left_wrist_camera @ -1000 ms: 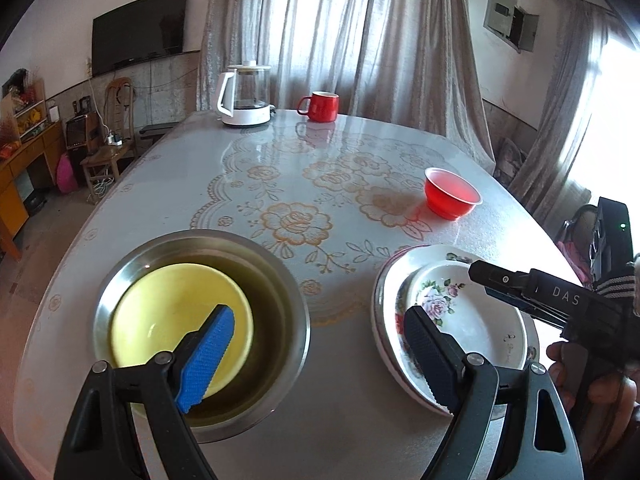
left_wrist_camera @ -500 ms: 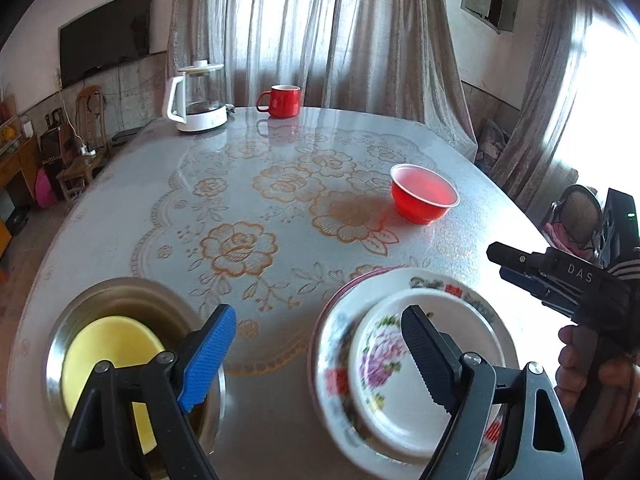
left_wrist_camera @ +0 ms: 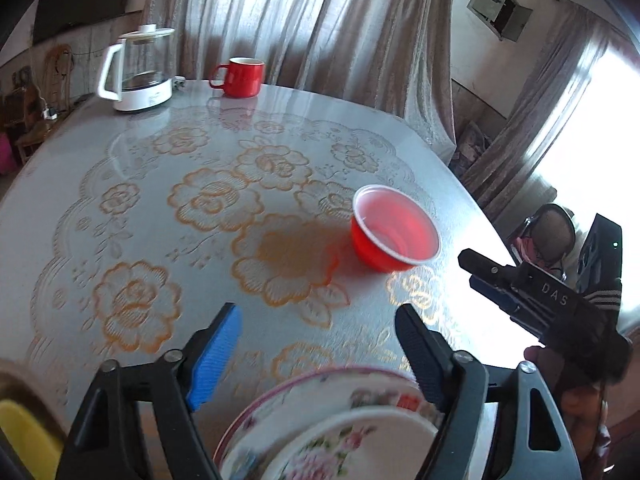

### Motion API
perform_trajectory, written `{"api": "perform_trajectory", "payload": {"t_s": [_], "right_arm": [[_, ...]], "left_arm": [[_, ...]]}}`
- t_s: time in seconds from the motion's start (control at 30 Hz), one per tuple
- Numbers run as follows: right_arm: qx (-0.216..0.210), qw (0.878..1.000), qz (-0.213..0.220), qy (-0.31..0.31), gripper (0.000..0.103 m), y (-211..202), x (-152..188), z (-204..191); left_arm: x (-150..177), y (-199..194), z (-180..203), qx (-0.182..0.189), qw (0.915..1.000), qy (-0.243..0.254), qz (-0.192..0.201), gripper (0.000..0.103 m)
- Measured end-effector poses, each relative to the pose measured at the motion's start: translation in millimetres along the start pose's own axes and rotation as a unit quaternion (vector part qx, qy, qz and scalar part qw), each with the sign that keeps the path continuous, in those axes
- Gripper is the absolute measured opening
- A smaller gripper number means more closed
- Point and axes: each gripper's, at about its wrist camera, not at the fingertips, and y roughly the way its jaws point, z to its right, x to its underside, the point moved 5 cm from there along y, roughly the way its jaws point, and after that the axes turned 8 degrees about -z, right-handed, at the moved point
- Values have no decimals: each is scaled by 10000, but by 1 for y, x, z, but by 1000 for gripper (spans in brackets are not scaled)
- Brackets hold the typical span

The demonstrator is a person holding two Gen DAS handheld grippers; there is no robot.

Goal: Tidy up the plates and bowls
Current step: 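Close both tools on the red bowl's rim, then lift the red bowl with both tools and carry it toward the steel bowl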

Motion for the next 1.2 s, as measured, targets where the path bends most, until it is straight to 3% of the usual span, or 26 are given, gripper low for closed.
{"api": "perform_trajectory", "payload": {"t_s": [0.37,0.4,0.43,0.53,0.63,0.9,1.2], "right_arm": [[335,9993,-100,157,53,41,-42,21],[363,9991,-133,149,53,45,-43,22],[389,9990,-173,131,53,49,-44,23],[419,9984,-375,55,31,62,-42,24],[422,9980,-469,-68,25,65,-36,21],[363,9972,-587,-303,25,63,-20,3],[50,9954,-774,-568,27,63,11,-39]], "left_arm": [[-62,79,34,342,9992,44,-219,65],[-65,87,35,380,9988,35,-308,59],[-65,95,36,461,9980,27,-433,40],[-64,107,42,724,9958,127,-553,35],[-57,104,43,816,9953,162,-499,30],[-40,65,28,766,9964,144,-335,31],[-11,19,-3,376,9992,26,-107,31]]}}
